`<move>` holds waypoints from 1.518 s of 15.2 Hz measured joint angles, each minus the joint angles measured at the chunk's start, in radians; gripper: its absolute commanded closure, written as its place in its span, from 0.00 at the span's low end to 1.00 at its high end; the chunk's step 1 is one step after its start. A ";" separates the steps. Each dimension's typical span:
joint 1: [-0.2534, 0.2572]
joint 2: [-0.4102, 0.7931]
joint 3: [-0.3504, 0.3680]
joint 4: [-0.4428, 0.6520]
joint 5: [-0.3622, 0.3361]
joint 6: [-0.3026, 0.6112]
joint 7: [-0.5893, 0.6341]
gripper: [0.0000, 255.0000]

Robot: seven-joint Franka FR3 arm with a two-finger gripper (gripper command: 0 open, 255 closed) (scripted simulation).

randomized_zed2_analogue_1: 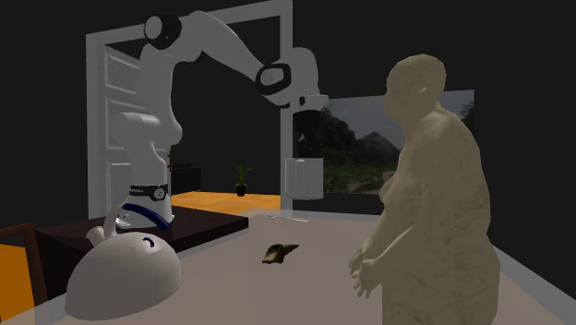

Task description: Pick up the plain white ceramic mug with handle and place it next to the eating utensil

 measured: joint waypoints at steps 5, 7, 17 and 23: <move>0.044 -0.133 0.035 -0.167 -0.002 0.030 0.084 1.00; 0.061 -0.182 0.052 -0.226 0.000 0.039 0.117 1.00; 0.172 -0.421 0.173 -0.483 0.053 0.052 0.306 1.00; 0.256 -0.536 0.257 -0.572 0.115 0.025 0.420 1.00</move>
